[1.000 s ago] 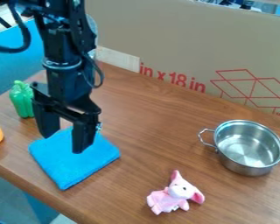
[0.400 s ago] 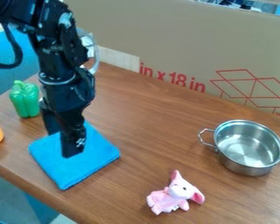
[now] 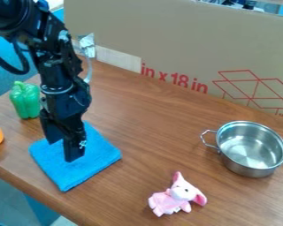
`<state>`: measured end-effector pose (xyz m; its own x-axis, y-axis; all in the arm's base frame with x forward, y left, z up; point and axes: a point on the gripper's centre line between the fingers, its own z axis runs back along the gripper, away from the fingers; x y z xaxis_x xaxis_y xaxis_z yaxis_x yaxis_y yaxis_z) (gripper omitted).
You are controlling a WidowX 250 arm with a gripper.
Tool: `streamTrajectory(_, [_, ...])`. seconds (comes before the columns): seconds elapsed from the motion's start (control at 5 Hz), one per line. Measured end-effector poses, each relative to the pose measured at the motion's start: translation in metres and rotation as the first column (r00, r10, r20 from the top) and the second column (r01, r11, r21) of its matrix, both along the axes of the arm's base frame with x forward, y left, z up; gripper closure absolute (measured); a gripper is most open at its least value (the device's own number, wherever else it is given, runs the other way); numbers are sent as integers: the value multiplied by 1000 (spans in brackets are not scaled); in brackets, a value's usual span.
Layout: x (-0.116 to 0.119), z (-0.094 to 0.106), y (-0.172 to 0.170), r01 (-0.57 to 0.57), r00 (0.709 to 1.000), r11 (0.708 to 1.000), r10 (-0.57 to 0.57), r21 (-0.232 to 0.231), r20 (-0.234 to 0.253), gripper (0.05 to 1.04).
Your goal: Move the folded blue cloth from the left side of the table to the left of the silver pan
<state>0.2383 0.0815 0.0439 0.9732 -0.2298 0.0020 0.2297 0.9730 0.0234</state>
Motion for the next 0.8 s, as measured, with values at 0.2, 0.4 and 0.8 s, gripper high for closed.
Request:
streamTrajectory(0.2, [1, -12, 4, -25, 999, 1000, 25, 14, -19, 82])
streamTrajectory(0.4, [2, -20, 2, -6, 999, 999, 9, 52, -51, 82])
streamTrajectory(0.8, [23, -30, -14, -25, 999, 999, 24, -28, -42, 82])
